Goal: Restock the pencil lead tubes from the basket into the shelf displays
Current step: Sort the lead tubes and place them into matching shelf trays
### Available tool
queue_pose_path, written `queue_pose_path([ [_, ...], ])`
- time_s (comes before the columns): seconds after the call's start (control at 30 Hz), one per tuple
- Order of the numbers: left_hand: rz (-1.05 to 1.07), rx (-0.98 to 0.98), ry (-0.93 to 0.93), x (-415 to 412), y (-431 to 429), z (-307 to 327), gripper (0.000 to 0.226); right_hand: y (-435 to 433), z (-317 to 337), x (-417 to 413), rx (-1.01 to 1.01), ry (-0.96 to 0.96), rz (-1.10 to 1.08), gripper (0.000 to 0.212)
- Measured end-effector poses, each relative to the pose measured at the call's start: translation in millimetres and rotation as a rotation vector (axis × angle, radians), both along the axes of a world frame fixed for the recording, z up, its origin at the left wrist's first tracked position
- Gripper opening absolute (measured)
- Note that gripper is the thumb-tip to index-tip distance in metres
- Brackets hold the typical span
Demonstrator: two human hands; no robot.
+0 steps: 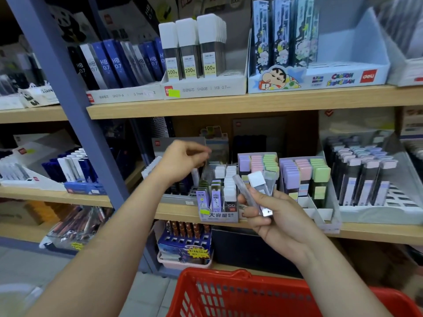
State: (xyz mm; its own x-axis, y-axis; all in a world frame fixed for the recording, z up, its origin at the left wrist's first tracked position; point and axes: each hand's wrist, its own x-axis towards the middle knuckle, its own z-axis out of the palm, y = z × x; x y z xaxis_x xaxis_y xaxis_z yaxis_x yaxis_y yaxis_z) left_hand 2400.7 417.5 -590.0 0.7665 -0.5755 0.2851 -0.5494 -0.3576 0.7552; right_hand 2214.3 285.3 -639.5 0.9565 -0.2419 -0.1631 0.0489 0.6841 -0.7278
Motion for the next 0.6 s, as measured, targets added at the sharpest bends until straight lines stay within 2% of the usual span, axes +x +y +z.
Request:
queue_pose_path([
  [0.07, -0.243, -0.068, 0.185, -21.1, 2.4, 21.2, 0.017, -0.9, 2.2, 0.1, 0.052, -0.030, 0.010, 0.040],
  [0.17, -0.463, 0.089, 0.195, -48.4, -1.7, 33.9, 0.026, 0.1, 5.9, 1.6, 0.099, -0.076, 0.026, 0.040],
  [0.27, -0.441, 0.032, 0.225, -57.9, -9.5, 30.9, 0.015, 3.1, 8.4, 3.1, 0.097, -0.090, 0.017, 0.040],
  [0.43, -0.329, -0.022, 0.192, -55.9, -4.7, 29.8, 0.028, 3.2, 12.0, -1.8, -0.059, -0.075, -0.003, 0.038],
  [0.53, -0.375, -0.055, 0.278, -57.1, -3.5, 28.9, 0.020, 3.7, 13.4, -3.1, -0.154, -0.053, -0.020, 0.026],
  [0.6, -0.434, -0.094, 0.370, -56.4, -1.6, 29.0, 0.025, 5.0, 14.0, -3.2, -0.156, -0.051, -0.023, 0.021],
])
